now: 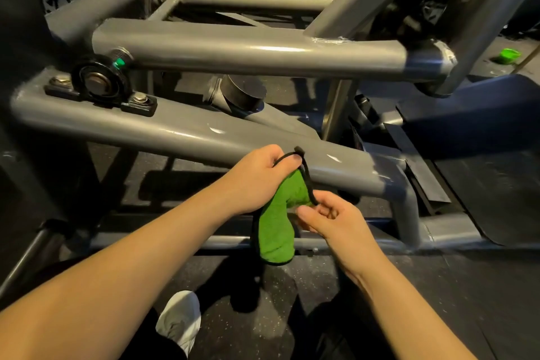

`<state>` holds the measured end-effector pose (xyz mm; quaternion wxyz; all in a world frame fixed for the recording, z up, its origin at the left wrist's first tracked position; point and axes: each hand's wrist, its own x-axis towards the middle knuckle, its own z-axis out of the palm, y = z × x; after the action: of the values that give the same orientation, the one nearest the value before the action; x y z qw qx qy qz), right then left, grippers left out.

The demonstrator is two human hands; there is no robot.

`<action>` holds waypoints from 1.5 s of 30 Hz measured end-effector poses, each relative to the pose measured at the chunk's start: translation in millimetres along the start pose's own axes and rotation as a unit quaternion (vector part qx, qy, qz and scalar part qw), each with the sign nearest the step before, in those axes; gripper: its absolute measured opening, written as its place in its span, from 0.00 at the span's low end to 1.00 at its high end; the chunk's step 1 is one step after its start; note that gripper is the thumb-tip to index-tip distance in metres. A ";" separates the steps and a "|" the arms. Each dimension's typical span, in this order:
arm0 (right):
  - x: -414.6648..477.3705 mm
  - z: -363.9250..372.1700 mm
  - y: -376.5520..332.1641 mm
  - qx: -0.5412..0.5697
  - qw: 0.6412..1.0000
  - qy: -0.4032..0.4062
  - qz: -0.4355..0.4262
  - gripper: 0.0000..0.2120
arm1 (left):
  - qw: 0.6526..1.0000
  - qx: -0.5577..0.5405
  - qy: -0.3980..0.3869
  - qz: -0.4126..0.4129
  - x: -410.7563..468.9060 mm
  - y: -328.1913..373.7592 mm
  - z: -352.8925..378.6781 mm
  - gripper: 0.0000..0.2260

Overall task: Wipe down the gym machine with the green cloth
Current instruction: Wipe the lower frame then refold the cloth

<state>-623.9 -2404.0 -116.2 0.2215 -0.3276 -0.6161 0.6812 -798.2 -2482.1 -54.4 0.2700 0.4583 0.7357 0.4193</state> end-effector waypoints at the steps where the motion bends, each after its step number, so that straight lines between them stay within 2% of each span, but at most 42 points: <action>1: 0.0 -1.1 2.0 -0.021 1.000 0.018 -0.004 0.16 | 1.000 0.005 -0.009 0.000 -0.2 0.5 0.5 0.17; 2: 0.4 -2.2 4.1 -0.032 0.999 0.032 -0.006 0.13 | 1.000 0.012 -0.016 0.001 -0.4 1.0 1.3 0.18; 4: 0.4 -3.2 6.9 -0.005 0.999 0.049 0.005 0.13 | 0.999 0.025 -0.027 0.001 -1.7 2.5 2.0 0.17; 8: -5.6 2.2 0.1 0.134 0.989 0.054 0.042 0.17 | 0.999 0.025 -0.036 -0.002 -1.9 4.8 1.2 0.16; 11: -10.5 5.0 -7.6 0.217 0.974 0.013 0.069 0.20 | 0.997 0.014 -0.076 -0.014 -4.6 7.3 -1.1 0.14; 14: -10.2 6.0 -9.7 0.155 0.985 0.001 0.072 0.17 | 0.993 0.023 -0.118 -0.003 -9.3 10.2 -1.0 0.15; 18: -9.0 -1.4 -4.2 0.071 0.994 0.050 0.064 0.14 | 0.996 0.045 -0.080 -0.014 -11.1 11.5 0.1 0.16; 21: -10.5 -8.8 -4.3 0.042 0.998 0.024 0.046 0.19 | 0.997 0.059 -0.036 -0.015 -11.2 12.1 0.0 0.16; 23: -10.1 -14.6 -6.5 -0.021 0.999 -0.002 0.035 0.20 | 0.996 0.088 -0.027 0.004 -11.5 12.1 1.3 0.16; 25: -9.4 -17.1 -8.0 -0.131 0.991 -0.033 0.024 0.12 | 0.993 0.116 -0.020 0.029 -11.9 10.7 3.9 0.15; 27: -8.3 -16.2 -7.4 -0.192 0.981 -0.030 0.011 0.04 | 0.992 0.117 -0.006 0.049 -11.6 7.5 5.3 0.14; 29: -7.2 -13.7 -7.0 -0.179 0.984 -0.017 0.006 0.04 | 0.992 0.108 -0.006 0.065 -12.2 5.3 5.0 0.12; 31: -6.6 -9.9 -6.5 -0.138 0.989 -0.045 0.004 0.04 | 0.992 0.099 -0.008 0.080 -12.8 4.8 3.8 0.11; 34: -7.5 -4.1 -7.0 -0.103 0.990 -0.098 0.005 0.12 | 0.992 0.081 -0.006 0.098 -13.6 5.4 4.2 0.11; 37: -9.4 2.0 -9.8 -0.171 0.975 -0.140 -0.018 0.08 | 0.991 0.085 -0.009 0.106 -11.2 4.9 5.5 0.11; 39: -9.1 0.4 -8.1 -0.206 0.970 -0.127 -0.034 0.18 | 0.990 0.096 -0.010 0.100 -9.6 3.6 5.3 0.11; 40: -10.0 -0.9 -9.2 -0.202 0.971 -0.121 -0.038 0.20 | 0.990 0.101 -0.010 0.095 -8.9 2.4 5.1 0.11; 43: -13.1 -2.8 -16.7 -0.152 0.980 -0.121 -0.037 0.09 | 0.992 0.103 -0.012 0.067 -6.2 -2.3 3.5 0.11; 45: -13.3 -3.0 -20.5 -0.086 0.990 -0.108 -0.016 0.07 | 0.992 0.113 -0.021 0.047 -4.3 -5.0 2.0 0.11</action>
<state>-614.7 -2408.4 -93.8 0.1356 -0.2602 -0.6976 0.6536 -797.0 -2486.4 -59.6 0.2118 0.5284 0.7505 0.3356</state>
